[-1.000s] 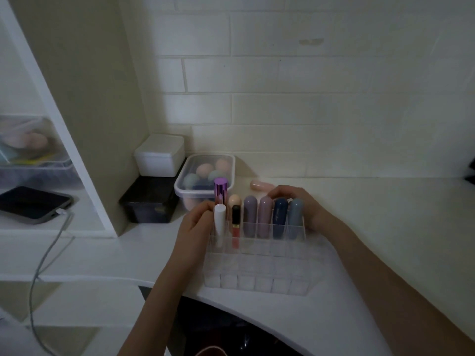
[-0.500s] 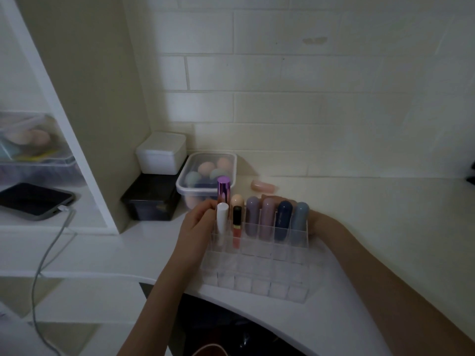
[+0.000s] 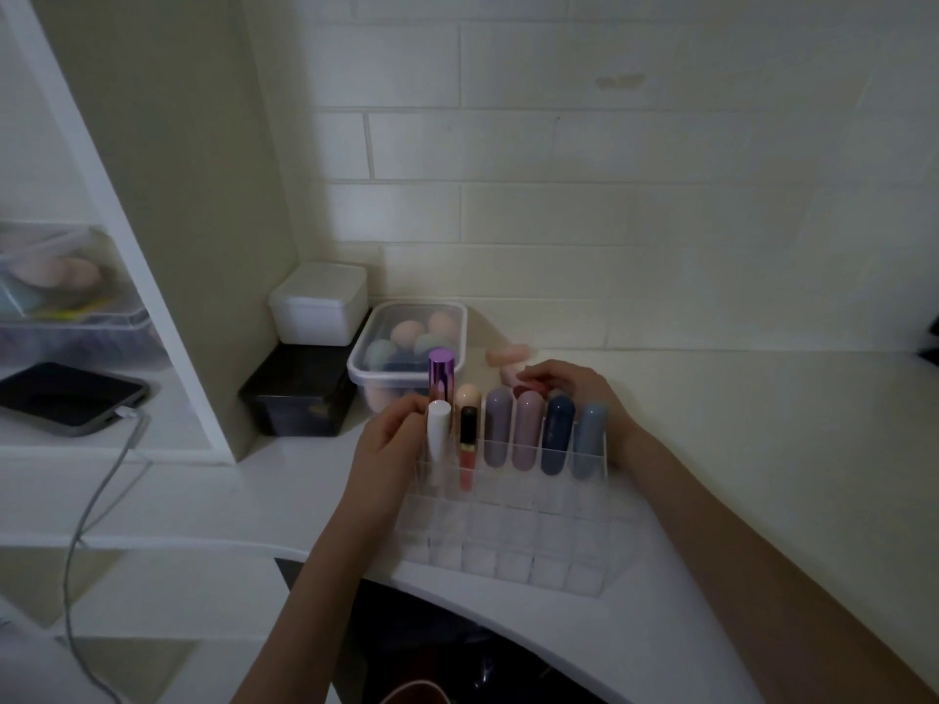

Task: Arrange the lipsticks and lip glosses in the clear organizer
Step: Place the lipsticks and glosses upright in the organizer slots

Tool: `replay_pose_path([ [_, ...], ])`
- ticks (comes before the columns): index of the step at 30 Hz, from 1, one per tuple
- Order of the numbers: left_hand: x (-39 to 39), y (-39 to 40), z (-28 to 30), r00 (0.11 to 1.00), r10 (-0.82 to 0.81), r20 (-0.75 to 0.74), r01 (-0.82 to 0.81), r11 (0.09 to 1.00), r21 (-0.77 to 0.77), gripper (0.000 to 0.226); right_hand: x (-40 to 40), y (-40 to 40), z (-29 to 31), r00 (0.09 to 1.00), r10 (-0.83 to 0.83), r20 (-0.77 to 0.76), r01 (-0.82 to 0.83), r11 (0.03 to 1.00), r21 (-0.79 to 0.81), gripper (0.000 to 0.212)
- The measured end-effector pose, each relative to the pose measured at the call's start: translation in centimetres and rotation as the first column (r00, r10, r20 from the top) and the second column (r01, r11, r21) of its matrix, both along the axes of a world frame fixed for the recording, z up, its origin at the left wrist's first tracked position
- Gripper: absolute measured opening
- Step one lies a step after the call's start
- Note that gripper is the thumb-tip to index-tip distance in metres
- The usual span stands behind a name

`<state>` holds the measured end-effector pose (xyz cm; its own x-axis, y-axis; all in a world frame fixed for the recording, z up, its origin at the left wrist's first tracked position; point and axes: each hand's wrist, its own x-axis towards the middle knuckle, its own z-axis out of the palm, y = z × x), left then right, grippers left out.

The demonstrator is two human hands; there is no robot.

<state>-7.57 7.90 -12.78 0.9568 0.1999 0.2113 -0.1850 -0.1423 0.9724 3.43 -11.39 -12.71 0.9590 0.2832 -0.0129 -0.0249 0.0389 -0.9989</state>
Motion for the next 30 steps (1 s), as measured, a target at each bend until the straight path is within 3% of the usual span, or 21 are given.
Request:
replay_pose_path([
  [2,0.0,0.0,0.0,1.0,0.001,0.002,-0.001,1.0,-0.009,0.028,0.2,-0.7,-0.2,0.999,-0.025,0.039,0.025,1.0,-0.009,0.009],
  [4,0.1,-0.1,0.0,1.0,0.003,-0.001,-0.003,1.0,-0.016,0.028,0.6,-1.5,-0.8,0.983,-0.074,0.168,0.098,0.986,-0.137,0.005],
  [10,0.1,0.1,-0.2,1.0,0.027,0.005,-0.027,1.0,-0.013,0.031,1.0,-2.1,-1.1,0.944,-0.099,0.316,0.199,0.932,-0.302,0.019],
  [14,0.1,0.1,-0.3,0.998,0.064,0.01,-0.064,0.998,-0.03,0.032,1.6,-2.8,-0.9,0.877,-0.228,0.422,0.385,0.859,-0.338,0.026],
  [19,0.0,0.0,-0.1,0.997,0.072,0.016,-0.071,0.997,-0.042,0.033,0.7,-3.0,-0.4,0.947,0.014,0.32,0.114,0.92,-0.376,0.018],
  [23,0.1,0.1,-0.2,0.997,0.079,0.006,-0.078,0.996,-0.037,0.025,1.3,-2.9,-1.0,0.927,0.136,0.349,0.141,0.736,-0.662,0.022],
  [28,0.2,0.1,-0.2,0.996,0.094,0.002,-0.094,0.995,-0.026,0.024,1.3,-3.0,-1.6,0.922,-0.101,0.374,0.263,0.872,-0.413,0.005],
  [30,0.2,0.1,-0.1,0.996,0.093,0.007,-0.092,0.995,-0.032,0.024,1.5,-3.3,-1.5,0.926,-0.15,0.348,0.275,0.898,-0.345,0.019],
])
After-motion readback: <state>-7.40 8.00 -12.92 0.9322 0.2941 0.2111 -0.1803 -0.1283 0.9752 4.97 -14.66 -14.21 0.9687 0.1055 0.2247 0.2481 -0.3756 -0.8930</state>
